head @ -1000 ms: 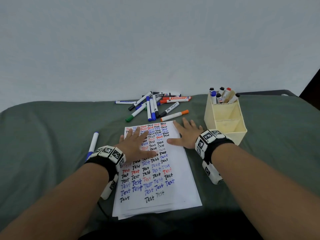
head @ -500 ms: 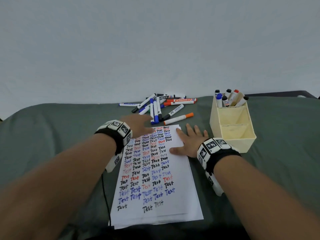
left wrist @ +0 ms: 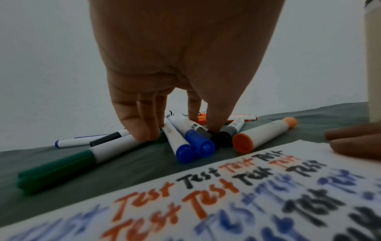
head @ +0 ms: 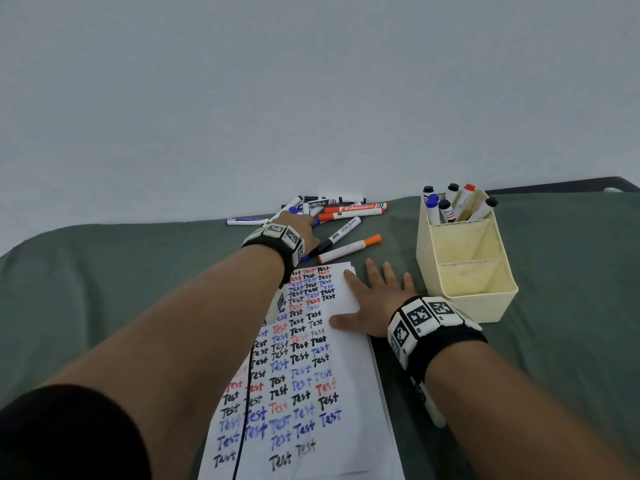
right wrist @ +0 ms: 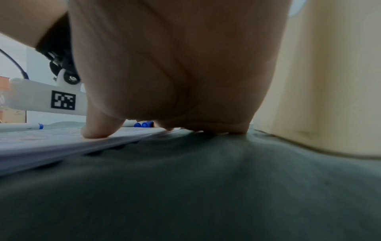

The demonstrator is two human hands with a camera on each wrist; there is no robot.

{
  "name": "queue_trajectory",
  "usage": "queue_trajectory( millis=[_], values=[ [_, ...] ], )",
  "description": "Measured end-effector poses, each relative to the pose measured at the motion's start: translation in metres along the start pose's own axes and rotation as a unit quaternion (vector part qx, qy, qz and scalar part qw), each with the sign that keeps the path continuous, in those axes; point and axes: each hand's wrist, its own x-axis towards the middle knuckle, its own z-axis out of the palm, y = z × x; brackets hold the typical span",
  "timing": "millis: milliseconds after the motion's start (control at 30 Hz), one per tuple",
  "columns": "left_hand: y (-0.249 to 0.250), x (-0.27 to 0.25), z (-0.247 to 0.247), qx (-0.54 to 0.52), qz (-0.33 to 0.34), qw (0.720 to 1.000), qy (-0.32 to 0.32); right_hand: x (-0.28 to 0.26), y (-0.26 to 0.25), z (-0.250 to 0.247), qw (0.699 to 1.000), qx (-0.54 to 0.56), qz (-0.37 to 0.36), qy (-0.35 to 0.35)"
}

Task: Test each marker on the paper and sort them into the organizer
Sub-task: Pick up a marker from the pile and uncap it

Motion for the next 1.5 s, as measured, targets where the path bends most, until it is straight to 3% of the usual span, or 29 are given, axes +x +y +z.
queue_trajectory(
  millis=[167, 733, 1000, 1200, 1500],
  values=[
    [-0.003, 0.004, 0.005, -0.003, 0.018, 0.999, 0.037, 0.001, -0.001, 0.0, 1.0, 0.006, -0.001, -0.003],
    [-0.003, -0.013, 0.008, 0.019, -0.031, 0.995, 0.09, 0.004, -0.001, 0.0, 1.0, 0.014, 0.005, 0.004],
    [-0.014, -0.031, 0.0, -0.042, -0.06, 0.989, 0.125, 0.0, -0.001, -0.003, 1.0, 0.013, 0.005, 0.0],
    [-0.034, -0.057, -0.003, -0.117, -0.029, 0.975, 0.188, -0.001, -0.003, -0.007, 1.0, 0.019, 0.001, 0.008],
    [-0.071, -0.117, 0.0, -0.205, 0.092, 0.95, 0.215, -0.001, -0.002, -0.015, 0.987, 0.092, -0.057, 0.122]
  ],
)
